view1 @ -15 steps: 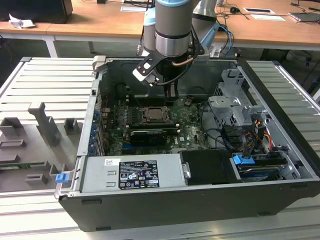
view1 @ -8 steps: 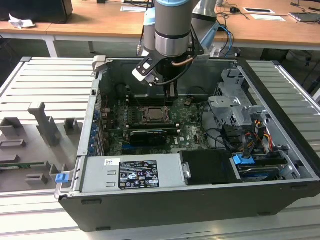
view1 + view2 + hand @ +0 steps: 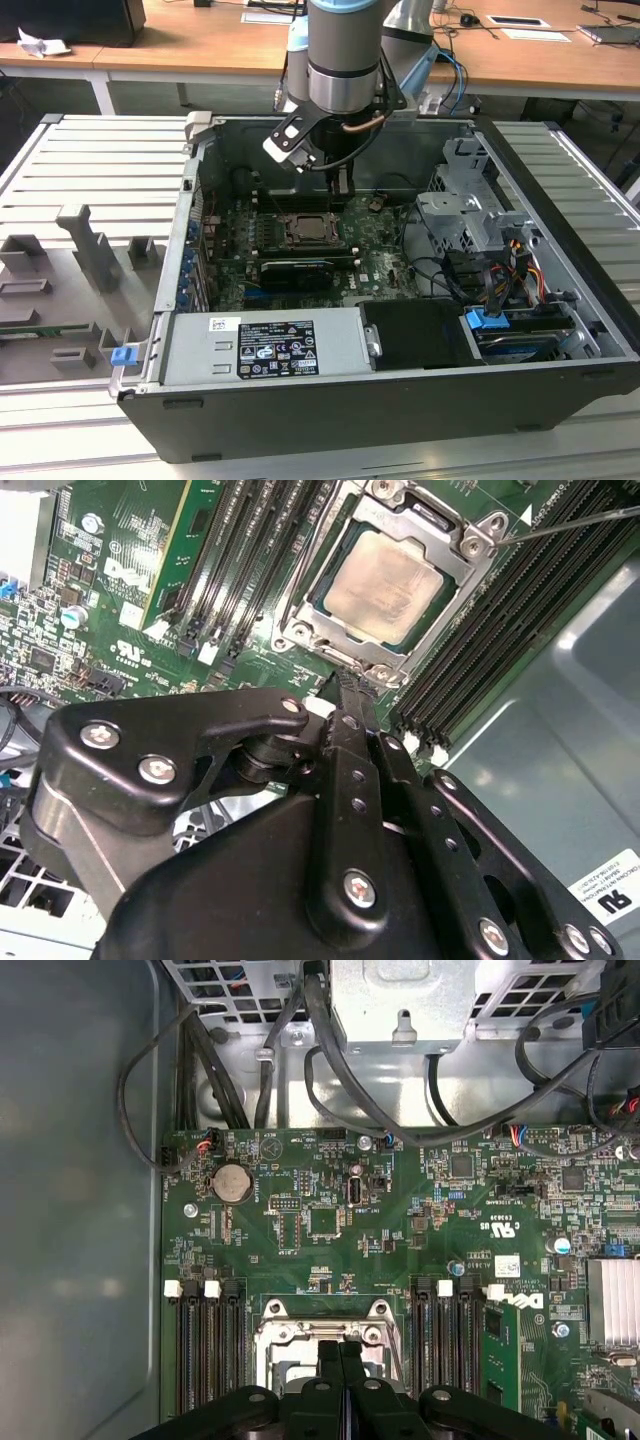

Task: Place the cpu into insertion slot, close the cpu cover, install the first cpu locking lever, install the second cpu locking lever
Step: 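Close the cpu cover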

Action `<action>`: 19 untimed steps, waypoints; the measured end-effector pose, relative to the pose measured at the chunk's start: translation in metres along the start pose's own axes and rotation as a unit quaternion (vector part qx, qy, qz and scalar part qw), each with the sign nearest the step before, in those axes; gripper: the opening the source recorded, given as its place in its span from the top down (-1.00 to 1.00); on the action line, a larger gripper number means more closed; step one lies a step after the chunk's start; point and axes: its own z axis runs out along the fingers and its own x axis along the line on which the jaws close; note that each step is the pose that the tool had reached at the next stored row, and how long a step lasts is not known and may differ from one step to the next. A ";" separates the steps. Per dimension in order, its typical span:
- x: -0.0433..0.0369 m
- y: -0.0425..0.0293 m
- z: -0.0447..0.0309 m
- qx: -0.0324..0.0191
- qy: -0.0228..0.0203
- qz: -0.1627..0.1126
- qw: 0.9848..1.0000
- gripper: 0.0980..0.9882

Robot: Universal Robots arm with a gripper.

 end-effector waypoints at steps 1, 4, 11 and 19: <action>0.0000 -0.0002 0.0000 0.000 0.000 0.000 1.000 0.98; 0.0000 -0.0007 -0.0001 0.000 0.000 0.000 1.000 0.98; 0.0000 -0.0019 -0.0001 0.000 0.000 0.000 1.000 0.98; -0.0001 -0.0026 0.0010 0.000 0.000 0.000 1.000 0.98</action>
